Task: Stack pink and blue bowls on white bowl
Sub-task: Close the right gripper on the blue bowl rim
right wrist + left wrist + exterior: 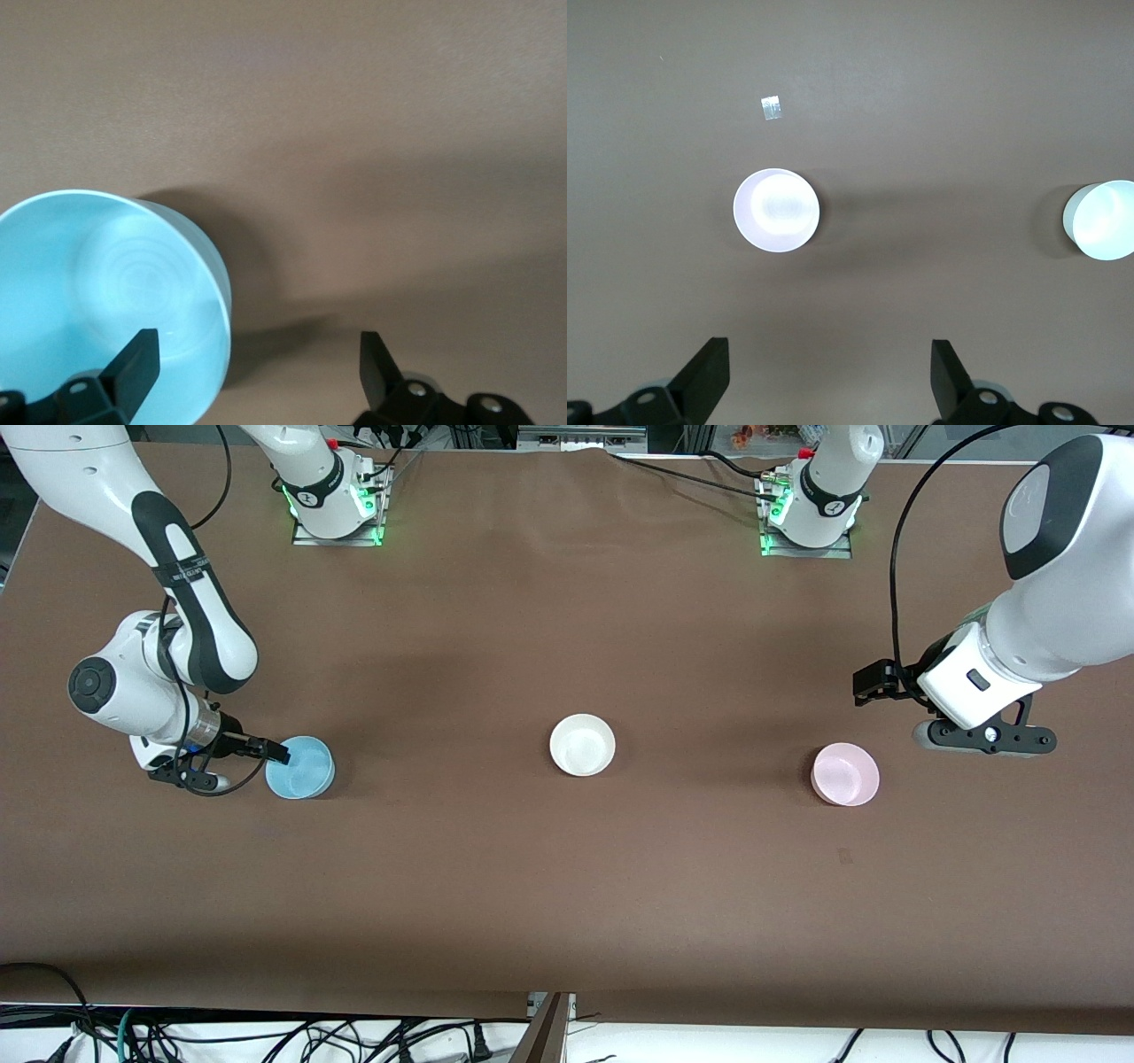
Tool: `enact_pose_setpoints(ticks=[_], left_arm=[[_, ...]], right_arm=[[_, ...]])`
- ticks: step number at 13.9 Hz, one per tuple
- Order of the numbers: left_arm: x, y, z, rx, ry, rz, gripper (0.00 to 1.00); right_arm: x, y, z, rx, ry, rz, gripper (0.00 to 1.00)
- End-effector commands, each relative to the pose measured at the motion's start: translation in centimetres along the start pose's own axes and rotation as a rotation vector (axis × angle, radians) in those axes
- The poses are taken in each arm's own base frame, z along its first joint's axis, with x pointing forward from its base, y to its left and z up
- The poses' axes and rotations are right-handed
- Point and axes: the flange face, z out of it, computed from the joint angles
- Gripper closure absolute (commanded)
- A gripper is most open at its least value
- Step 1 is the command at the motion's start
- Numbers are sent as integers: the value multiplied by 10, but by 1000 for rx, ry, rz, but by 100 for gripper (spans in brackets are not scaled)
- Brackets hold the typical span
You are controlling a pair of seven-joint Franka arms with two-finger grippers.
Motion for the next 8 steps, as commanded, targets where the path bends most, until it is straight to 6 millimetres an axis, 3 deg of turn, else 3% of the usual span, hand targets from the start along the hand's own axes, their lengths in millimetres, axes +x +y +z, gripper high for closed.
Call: enact_pose_setpoints(ticks=[1, 3, 6, 8], left_arm=[[1, -2, -5, 18, 0, 8, 0], [1, -2, -5, 18, 0, 14, 0], [1, -1, -5, 17, 0, 17, 0], [1, 1, -5, 17, 0, 15, 0]], right_arm=[[0, 6, 5, 61, 6, 3, 0], [0, 7, 6, 71, 7, 3, 3], [1, 7, 5, 71, 7, 2, 17], [0, 7, 6, 71, 6, 3, 21]])
